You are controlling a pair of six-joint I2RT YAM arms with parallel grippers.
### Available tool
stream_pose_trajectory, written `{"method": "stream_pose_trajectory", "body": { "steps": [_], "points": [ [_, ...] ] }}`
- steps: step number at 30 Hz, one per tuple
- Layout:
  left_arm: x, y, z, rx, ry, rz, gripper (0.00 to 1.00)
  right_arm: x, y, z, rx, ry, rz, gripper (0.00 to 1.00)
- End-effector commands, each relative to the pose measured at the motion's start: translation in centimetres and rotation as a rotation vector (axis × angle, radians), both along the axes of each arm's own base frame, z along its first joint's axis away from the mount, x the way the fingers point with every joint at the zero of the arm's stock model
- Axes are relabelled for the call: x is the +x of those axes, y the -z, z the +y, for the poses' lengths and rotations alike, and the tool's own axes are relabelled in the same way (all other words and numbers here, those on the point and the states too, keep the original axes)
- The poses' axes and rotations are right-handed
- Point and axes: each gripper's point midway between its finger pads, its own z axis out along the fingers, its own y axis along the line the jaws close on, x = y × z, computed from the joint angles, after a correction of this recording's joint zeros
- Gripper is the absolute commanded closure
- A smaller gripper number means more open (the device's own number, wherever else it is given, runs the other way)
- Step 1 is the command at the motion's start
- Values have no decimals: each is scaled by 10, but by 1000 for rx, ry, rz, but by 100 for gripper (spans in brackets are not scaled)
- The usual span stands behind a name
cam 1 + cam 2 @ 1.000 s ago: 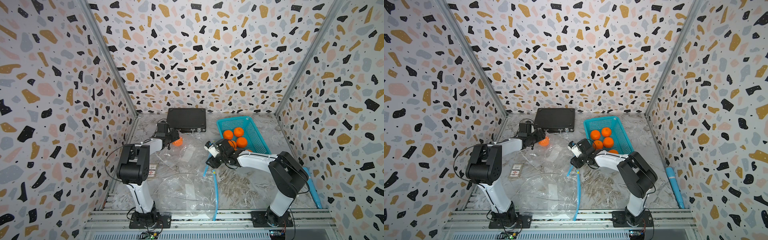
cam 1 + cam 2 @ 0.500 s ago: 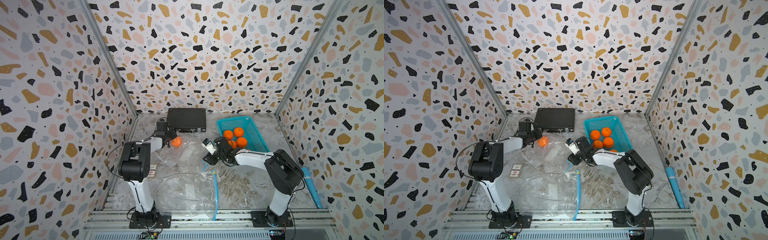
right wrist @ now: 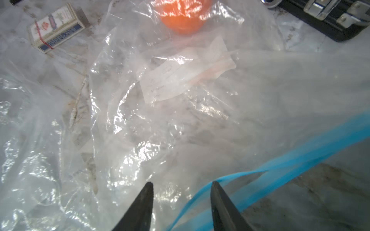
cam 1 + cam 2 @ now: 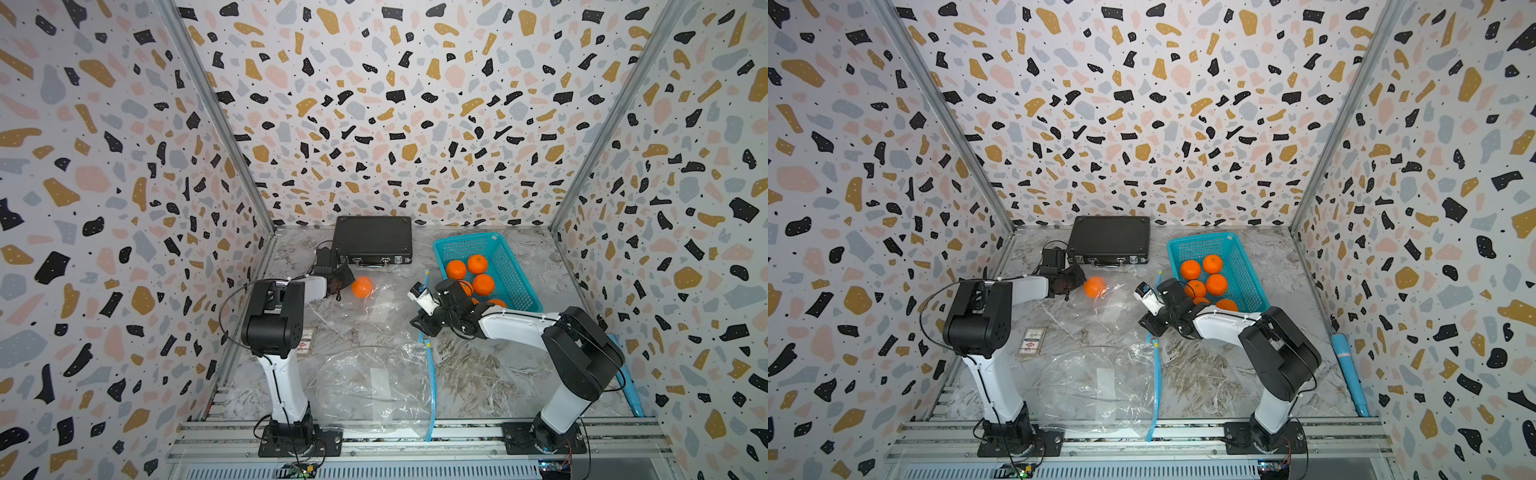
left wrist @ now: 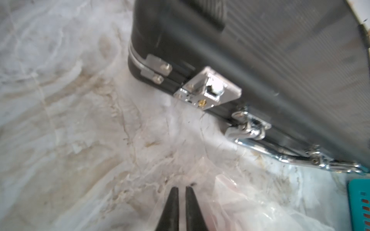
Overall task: Open the zip-top bag and take out the orange
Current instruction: Adjust the basket at the center of the board.
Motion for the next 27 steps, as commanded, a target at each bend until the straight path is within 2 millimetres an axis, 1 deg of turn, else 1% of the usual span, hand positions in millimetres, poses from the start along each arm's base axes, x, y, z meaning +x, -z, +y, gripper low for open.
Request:
{"method": "stream_pose_trajectory", "body": {
  "steps": [1,2,4,7,8,9,12,14,15,16,17,18,19,21,22,23,24,26,27],
  "points": [
    [-7,7,7,19,-26,36,91,16,-4,-14,-61,89,-59,53],
    [-8,8,9,29,-33,40,91,18,-5,-19,-77,111,-72,53],
    [-8,6,11,39,-39,36,91,20,-13,-24,-81,128,-85,53],
    [-8,5,15,55,-54,39,91,22,-31,-25,-11,136,-92,52],
    [-7,4,16,61,-53,42,91,25,-34,-27,1,150,-89,53],
    [-6,1,17,67,-57,38,91,27,-33,-27,-1,158,-83,53],
    [-5,-17,21,75,-63,12,90,35,-24,-34,-51,189,-72,52],
    [-4,-29,24,77,-72,-9,87,38,-27,-36,-47,201,-74,53],
    [-3,-33,25,76,-76,-17,83,38,-30,-35,-30,201,-75,53],
    [-3,-35,25,71,-78,-19,72,39,-33,-34,-16,203,-78,52],
    [-3,-37,23,62,-72,-18,67,42,-34,-35,-13,213,-78,52],
    [-4,-42,25,62,-77,-21,59,47,-34,-38,-19,239,-72,52],
    [-6,-48,25,58,-85,-36,47,52,-32,-41,-21,262,-56,52],
    [-12,-61,27,56,-95,-69,34,62,-27,-46,-15,310,-8,51],
    [-17,-70,27,54,-94,-86,25,66,-26,-47,-18,322,2,51],
    [-21,-79,28,57,-98,-104,18,71,-25,-49,-32,342,-5,51],
    [-27,-88,27,59,-98,-129,14,75,-26,-51,-43,359,-14,51],
    [-37,-102,17,67,-66,-156,2,84,-24,-58,-65,407,-20,51],
    [-42,-109,11,81,-53,-174,1,87,-23,-59,-65,416,-10,51]
  ]
}}
